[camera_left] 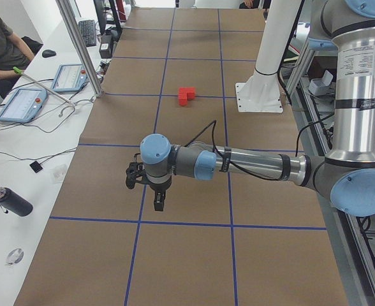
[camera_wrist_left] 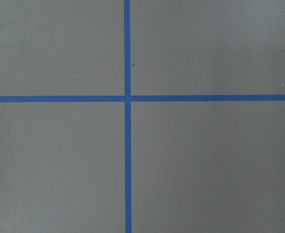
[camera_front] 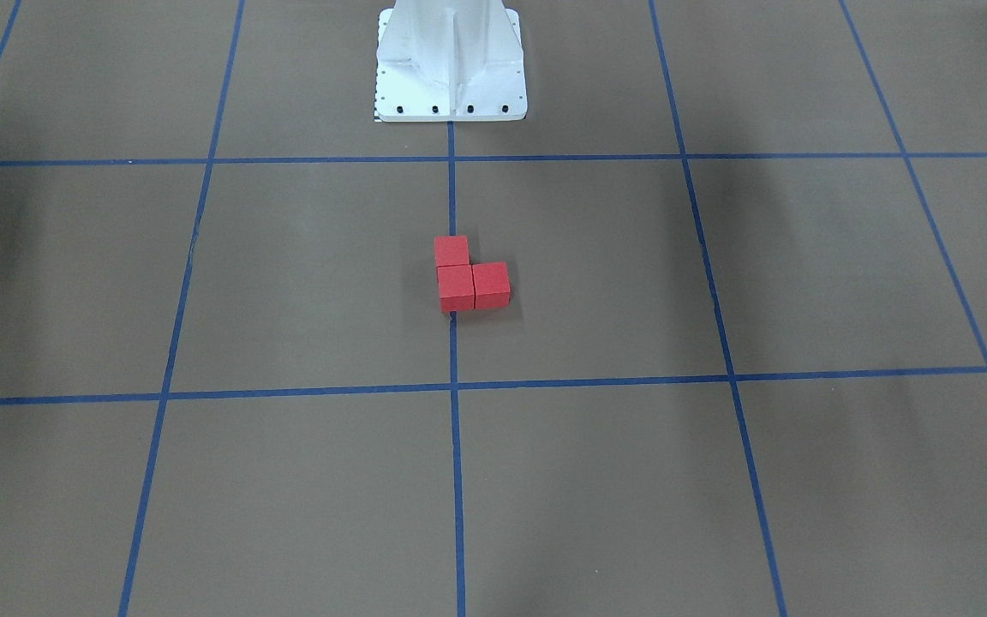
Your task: Form red blocks into L shape at center
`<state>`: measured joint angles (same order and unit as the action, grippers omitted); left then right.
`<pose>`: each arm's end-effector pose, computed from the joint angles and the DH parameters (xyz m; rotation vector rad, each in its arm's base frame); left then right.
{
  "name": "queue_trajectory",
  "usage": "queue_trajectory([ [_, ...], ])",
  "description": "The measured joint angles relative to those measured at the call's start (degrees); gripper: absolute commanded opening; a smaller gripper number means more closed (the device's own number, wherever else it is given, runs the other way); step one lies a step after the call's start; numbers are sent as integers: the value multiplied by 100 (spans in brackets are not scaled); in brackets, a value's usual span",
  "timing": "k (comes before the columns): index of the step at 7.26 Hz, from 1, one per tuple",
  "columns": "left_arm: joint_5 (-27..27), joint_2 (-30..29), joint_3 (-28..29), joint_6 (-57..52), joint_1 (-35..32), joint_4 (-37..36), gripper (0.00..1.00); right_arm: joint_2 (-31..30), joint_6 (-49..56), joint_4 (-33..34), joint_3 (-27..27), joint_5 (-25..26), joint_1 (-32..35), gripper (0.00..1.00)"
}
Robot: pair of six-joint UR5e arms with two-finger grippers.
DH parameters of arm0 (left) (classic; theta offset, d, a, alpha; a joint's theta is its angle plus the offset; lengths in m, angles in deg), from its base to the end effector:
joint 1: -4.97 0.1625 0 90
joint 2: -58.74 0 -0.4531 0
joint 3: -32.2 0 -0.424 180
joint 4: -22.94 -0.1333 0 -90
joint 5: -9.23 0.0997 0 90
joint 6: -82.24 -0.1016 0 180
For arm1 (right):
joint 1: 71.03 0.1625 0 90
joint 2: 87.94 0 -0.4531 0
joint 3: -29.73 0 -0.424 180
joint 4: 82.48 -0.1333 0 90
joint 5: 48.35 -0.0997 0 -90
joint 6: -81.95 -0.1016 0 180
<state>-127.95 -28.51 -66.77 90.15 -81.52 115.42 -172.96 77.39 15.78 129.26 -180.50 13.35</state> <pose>-0.0275 -0.5114 0.6223 0.0607 0.8319 -0.0098 0.0102 -0.5608 0.5717 0.0385 -0.7413 -0.0578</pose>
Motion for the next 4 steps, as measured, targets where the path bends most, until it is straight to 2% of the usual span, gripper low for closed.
queue_trajectory([
  [4,-19,165,-329,7,-13,-11,100,0,-13,34,-52,-246,0,100],
])
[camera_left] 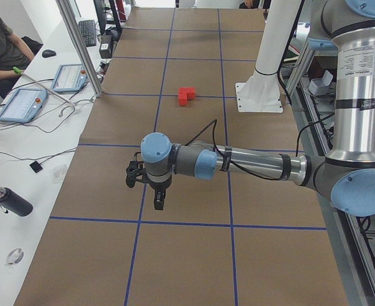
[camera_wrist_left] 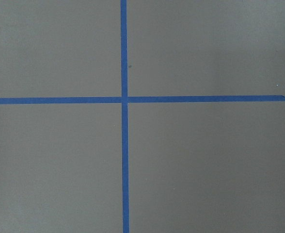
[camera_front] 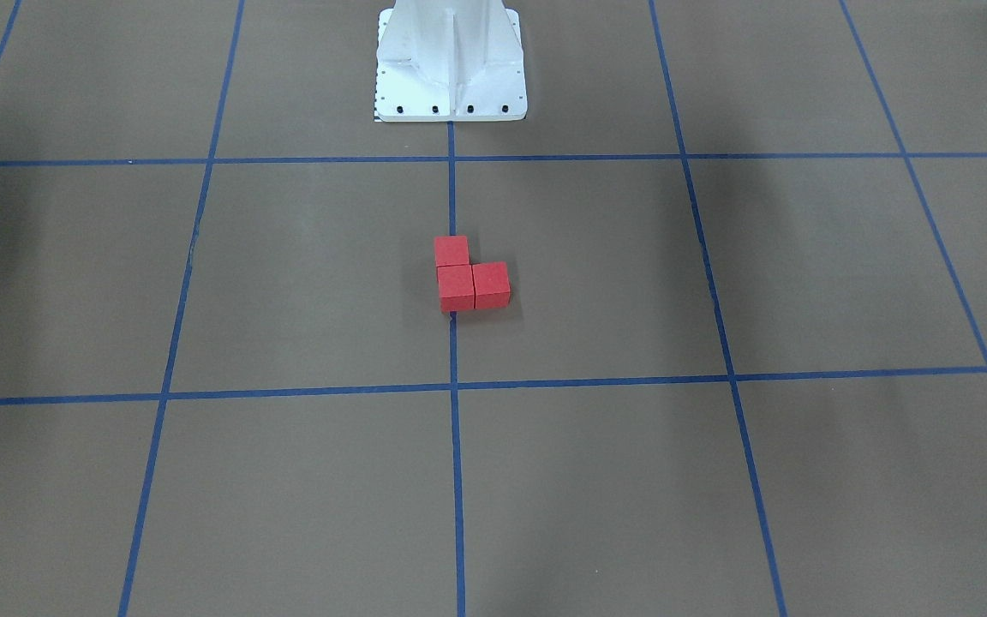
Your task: Form red blocks into L shape at center
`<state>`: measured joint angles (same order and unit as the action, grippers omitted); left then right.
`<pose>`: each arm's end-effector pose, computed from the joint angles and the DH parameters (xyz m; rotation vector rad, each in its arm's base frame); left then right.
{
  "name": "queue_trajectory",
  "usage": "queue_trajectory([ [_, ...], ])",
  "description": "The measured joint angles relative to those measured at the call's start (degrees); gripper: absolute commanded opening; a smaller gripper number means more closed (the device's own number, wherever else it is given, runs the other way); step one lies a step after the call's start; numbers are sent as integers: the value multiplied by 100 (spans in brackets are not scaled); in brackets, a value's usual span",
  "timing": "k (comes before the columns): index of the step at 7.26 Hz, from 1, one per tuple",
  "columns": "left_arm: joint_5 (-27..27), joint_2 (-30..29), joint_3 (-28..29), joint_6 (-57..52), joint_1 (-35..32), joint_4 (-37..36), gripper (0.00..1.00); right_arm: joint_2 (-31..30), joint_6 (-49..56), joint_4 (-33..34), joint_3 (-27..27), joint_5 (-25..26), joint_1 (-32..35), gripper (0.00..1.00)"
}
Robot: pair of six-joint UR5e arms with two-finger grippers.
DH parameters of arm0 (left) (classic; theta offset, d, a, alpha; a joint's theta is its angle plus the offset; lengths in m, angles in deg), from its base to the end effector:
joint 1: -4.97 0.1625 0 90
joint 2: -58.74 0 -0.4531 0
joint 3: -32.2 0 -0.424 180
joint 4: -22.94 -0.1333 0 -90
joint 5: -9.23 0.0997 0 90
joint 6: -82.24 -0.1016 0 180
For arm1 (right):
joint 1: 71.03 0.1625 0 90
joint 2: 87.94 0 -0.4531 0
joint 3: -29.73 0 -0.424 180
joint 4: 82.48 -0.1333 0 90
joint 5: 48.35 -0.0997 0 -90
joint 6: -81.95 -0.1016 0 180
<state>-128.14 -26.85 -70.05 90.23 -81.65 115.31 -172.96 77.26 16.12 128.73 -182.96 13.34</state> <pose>-0.0292 -0.4981 0.6065 0.0854 0.8369 -0.0020 0.0070 -0.5602 0.5741 0.0188 -0.7829 -0.0521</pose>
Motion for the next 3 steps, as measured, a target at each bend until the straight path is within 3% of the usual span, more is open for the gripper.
queue_trajectory([
  [3,-7,123,-67,1,7,8,100,28,-28,-27,-223,-117,0,100],
])
